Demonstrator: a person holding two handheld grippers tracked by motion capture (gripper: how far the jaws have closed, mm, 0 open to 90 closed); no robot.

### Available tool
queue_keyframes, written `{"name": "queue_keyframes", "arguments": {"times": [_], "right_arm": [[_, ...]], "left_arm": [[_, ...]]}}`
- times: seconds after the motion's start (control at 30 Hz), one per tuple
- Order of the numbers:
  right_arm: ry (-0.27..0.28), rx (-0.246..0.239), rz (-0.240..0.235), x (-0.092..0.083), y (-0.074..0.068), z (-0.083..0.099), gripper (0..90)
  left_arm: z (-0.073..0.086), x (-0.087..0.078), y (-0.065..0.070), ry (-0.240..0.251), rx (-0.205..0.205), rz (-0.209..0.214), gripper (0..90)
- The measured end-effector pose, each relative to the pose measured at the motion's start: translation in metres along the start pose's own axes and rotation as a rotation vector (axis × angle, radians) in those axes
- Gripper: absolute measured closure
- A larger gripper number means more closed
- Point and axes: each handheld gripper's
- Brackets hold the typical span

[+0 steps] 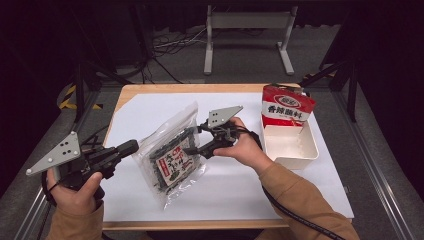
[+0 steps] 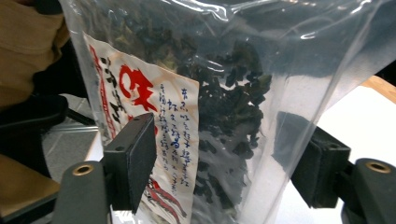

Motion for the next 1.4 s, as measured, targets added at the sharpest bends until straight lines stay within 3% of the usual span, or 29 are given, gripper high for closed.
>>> {"name": "queue_keyframes", "arguments": {"times": [0.27, 0.83, 0.97, 1.2, 1.4], "right_arm": [[-0.026, 0.004, -0.027, -0.009, -0.002, 0.0, 45.3], [-0.051, -0.007, -0.1, -0.011, -0.006, -0.002, 53.5], [-0.06, -0.01, -0.1, -0.013, -0.006, -0.002, 59.0], [-0.094, -0.067, -0.118, -0.016, -0.007, -0.004, 73.3], [-0.112, -0.077, -0.137, -0.02, -0.01, -0.007, 76.3]], "left_arm": [[0.001, 0.002, 0.0, 0.006, -0.006, 0.001, 90.0], [0.001, 0.003, 0.0, 0.004, -0.003, 0.003, 90.0], [0.002, 0.003, 0.001, -0.001, -0.004, -0.001, 90.0], [0.001, 0.001, 0.0, 0.011, -0.005, -0.016, 90.0], [0.002, 0.0, -0.001, 0.033, -0.006, -0.032, 90.0]]}}
Point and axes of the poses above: each handheld gripper's, and its own axes: x roughly forward along the jaws, z roughly out of its underside, y roughly to its right, and after that the axes turned 2 degrees about x, right-handed
